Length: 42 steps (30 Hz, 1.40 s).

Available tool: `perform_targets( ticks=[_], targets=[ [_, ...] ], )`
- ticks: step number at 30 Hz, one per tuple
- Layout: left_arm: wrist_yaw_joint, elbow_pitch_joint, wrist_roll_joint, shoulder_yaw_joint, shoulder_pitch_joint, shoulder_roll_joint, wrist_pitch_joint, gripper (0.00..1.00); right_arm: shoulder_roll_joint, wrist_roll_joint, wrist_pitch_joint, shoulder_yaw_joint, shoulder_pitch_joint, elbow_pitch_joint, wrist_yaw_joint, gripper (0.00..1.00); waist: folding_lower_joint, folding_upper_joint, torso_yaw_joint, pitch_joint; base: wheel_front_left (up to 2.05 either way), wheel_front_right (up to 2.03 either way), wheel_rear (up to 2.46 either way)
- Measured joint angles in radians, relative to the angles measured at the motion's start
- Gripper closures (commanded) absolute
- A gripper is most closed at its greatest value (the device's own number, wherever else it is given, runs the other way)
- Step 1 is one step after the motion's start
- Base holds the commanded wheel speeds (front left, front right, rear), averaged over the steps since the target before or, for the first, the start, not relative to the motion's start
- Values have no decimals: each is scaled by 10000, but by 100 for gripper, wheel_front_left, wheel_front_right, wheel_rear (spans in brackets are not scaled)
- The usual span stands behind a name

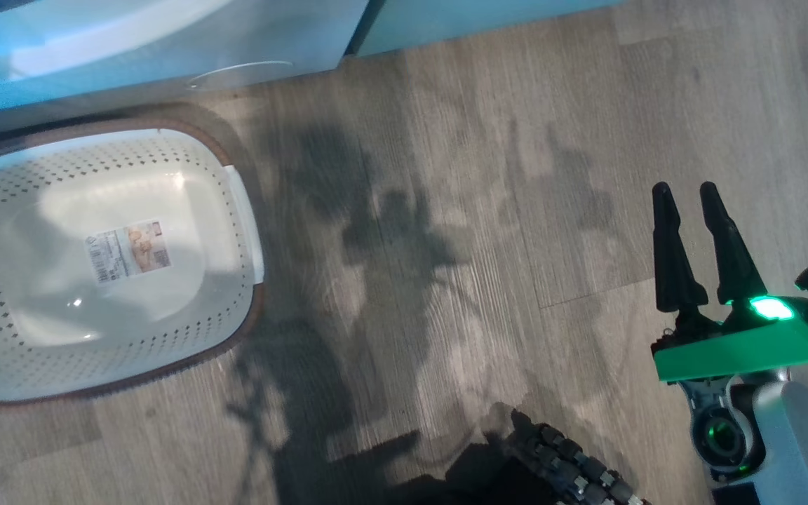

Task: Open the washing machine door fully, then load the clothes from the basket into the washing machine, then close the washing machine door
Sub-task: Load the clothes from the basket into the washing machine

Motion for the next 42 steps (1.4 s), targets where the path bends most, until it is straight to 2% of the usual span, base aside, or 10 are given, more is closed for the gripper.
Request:
perform_targets(
  ticks=[11,20,21,22,23,24,25,34,42],
  targets=[
    [17,748,803,-460,-593,407,359,0,2,155,0,169,0,-2,0,0,-1,0,-261,161,0,0,0],
    [414,853,757,-600,-766,401,1321,0,2,242,0,261,-199,0,0,0,0,0,-331,293,0,0,0],
    [472,853,744,-598,-767,403,1383,4,2,242,0,272,-213,-2,0,0,0,0,-338,299,0,0,0],
    [504,855,744,-596,-769,414,1411,26,2,242,0,282,-209,2,0,0,0,0,-347,303,0,0,0],
    [550,859,742,-598,-773,416,1475,57,2,242,0,284,-209,6,0,0,0,0,-354,304,0,0,0],
    [556,876,732,-598,-776,416,1546,83,2,242,0,282,-209,8,0,0,0,0,-360,302,0,0,0],
    [558,913,732,-600,-781,418,1597,100,2,242,0,282,-209,8,0,0,0,0,-363,301,0,0,0],
    [583,782,755,-665,-939,422,1522,100,2,240,0,278,-209,6,0,0,0,0,-268,264,0,0,0],
    [441,915,1567,-786,-1723,435,188,100,2,230,0,301,-210,-4,0,0,0,0,-299,295,0,0,0]
  ],
)
